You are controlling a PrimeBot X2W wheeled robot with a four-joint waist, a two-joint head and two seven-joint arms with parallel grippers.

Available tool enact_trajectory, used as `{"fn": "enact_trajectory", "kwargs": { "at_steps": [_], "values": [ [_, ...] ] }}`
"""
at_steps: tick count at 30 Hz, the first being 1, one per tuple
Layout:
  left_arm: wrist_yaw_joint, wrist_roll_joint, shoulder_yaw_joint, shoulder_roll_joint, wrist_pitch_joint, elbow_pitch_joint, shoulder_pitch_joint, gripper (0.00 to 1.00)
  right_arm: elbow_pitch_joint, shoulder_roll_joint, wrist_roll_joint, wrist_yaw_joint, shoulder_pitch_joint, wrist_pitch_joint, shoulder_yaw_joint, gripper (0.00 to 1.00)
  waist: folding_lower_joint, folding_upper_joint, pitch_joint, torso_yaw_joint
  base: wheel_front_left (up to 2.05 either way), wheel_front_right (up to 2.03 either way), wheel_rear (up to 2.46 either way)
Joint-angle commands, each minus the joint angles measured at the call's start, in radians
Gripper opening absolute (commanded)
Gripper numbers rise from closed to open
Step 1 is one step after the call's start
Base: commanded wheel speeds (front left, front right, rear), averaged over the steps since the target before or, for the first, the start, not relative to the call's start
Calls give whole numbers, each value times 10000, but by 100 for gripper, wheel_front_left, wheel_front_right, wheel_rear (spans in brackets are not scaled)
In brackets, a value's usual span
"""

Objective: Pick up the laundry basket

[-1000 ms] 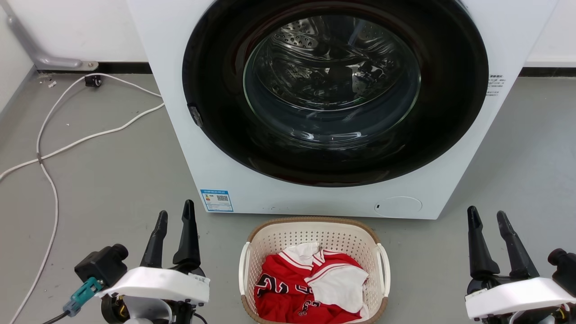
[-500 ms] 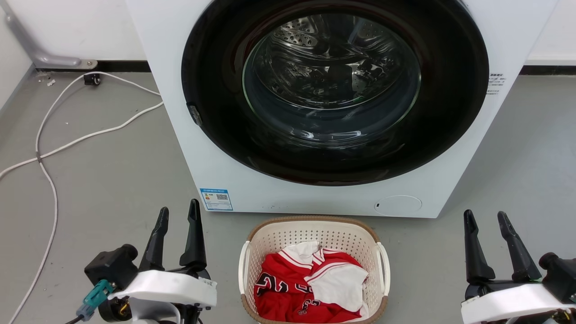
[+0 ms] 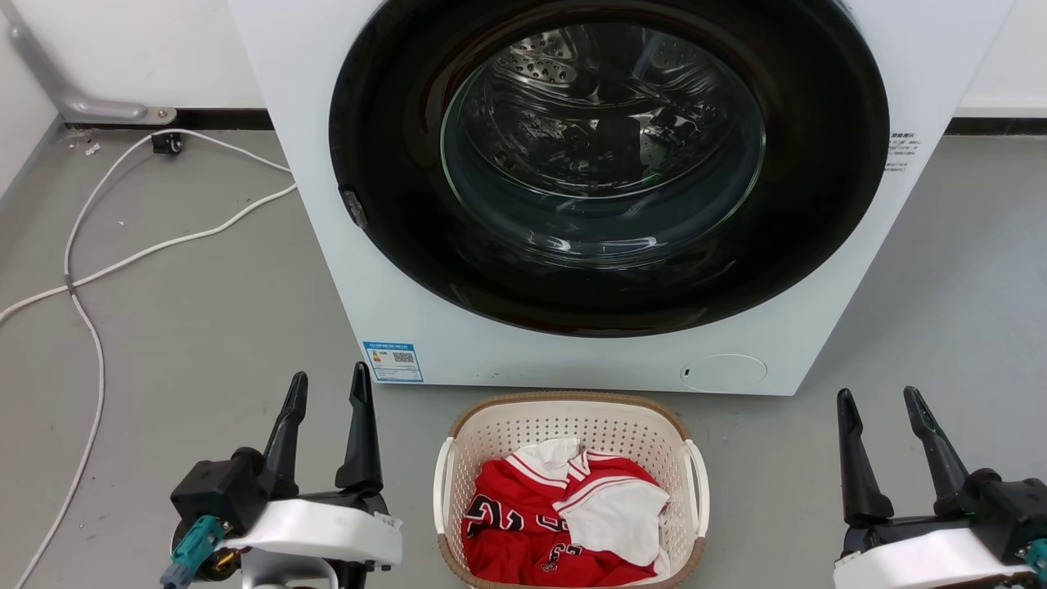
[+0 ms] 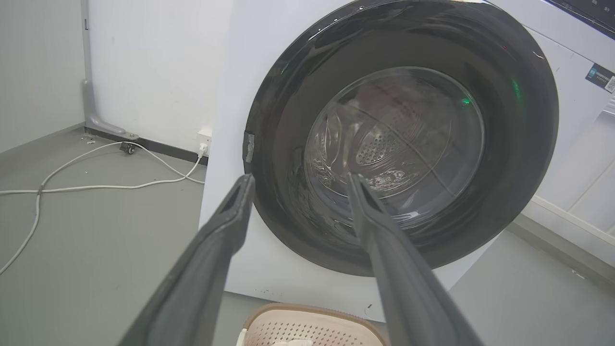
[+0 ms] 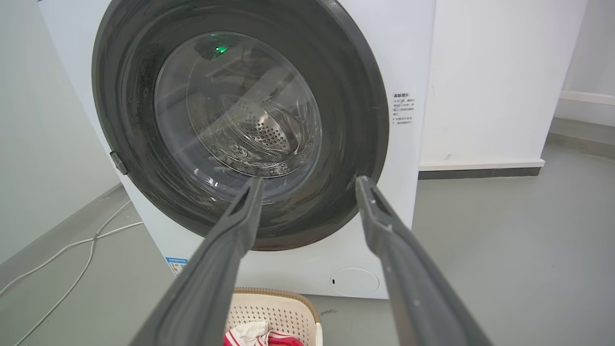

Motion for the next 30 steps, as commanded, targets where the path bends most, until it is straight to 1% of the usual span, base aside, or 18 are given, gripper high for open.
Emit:
{"fn": "enact_trajectory", "kwargs": {
  "at_steps": [1,18,30],
  "values": [
    [32,260,-50,22,-89,-115,52,100,-128,-24,-284,-3,39,-101,7,100,0,0,-1,4,0,0,0],
    [193,1466,-170,21,-418,-129,264,100,-280,-23,-1813,-3,244,-432,-48,100,0,0,26,55,0,0,0],
    [481,2308,-206,18,-621,-23,400,100,-331,-21,-2637,-3,382,-624,-10,100,0,0,72,25,0,0,0]
  ]
}}
